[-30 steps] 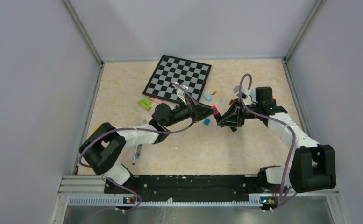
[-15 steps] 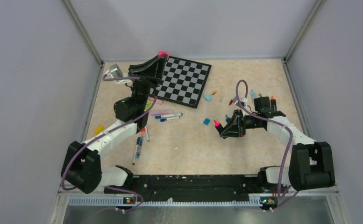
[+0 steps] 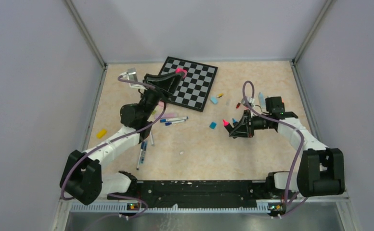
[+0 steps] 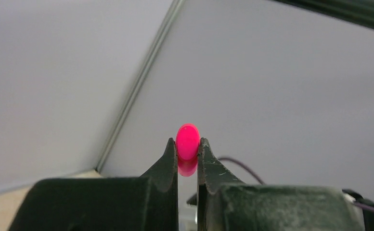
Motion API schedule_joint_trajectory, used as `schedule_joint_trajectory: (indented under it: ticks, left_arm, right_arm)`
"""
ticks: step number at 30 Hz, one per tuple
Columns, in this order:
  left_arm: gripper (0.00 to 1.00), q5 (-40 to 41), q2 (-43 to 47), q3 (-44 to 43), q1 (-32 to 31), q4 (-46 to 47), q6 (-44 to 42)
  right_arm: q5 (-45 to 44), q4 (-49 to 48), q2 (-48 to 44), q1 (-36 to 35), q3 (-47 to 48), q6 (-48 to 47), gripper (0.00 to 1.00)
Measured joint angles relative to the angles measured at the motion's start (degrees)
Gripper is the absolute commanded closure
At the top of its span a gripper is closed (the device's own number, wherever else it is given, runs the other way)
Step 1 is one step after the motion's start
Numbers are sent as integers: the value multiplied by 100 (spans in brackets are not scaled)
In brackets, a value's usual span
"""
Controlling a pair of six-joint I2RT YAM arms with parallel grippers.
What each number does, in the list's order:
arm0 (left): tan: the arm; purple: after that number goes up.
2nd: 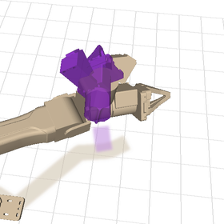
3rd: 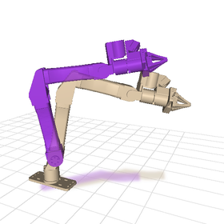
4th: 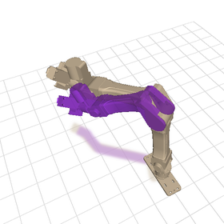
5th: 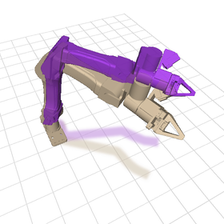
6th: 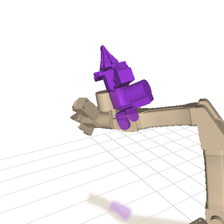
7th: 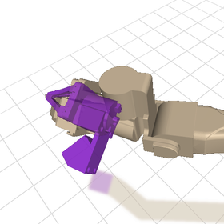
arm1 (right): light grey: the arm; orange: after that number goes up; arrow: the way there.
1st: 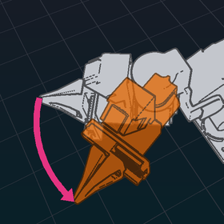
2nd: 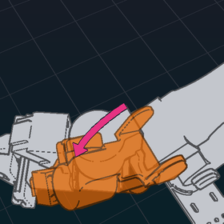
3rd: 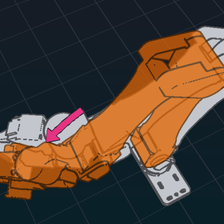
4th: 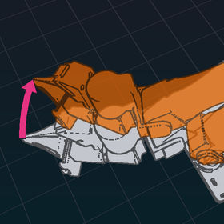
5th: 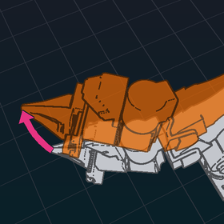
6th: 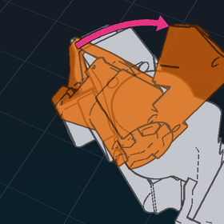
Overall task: Open the pen caps
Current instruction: Place the pen cap at the center of the board, then place the pen at the center of the board.
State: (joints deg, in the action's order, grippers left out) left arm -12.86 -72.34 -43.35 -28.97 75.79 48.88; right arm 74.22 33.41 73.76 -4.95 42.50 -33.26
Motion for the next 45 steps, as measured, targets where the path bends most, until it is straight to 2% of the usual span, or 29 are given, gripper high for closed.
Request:
schedule_joint_trajectory:
  ticks: [7,11,16,20,31,45]
  left_arm:
    - [100,-1086,201,387,-140,-1502,-20]
    - [100,-1252,59,511,-632,-2461,-380]
    - [100,-876,-437,407,-1598,-3687,-1141]
    - [98,-597,-1167,173,-1969,-4199,-1467]
    - [95,57,-3005,-1185,-2269,-5130,-2070]
    - [87,739,-4170,-2494,-2323,-6443,-2653]
  right_arm:
    - [-1102,-590,-262,953,52,688,100]
    - [-1821,-815,-273,1126,52,962,100]
    - [-2616,-892,-105,1163,52,1123,98]
    - [-3097,-896,216,1189,57,1209,96]
    - [-3622,-782,1172,1196,424,1392,91]
    - [-3652,-544,1853,1198,636,1394,87]
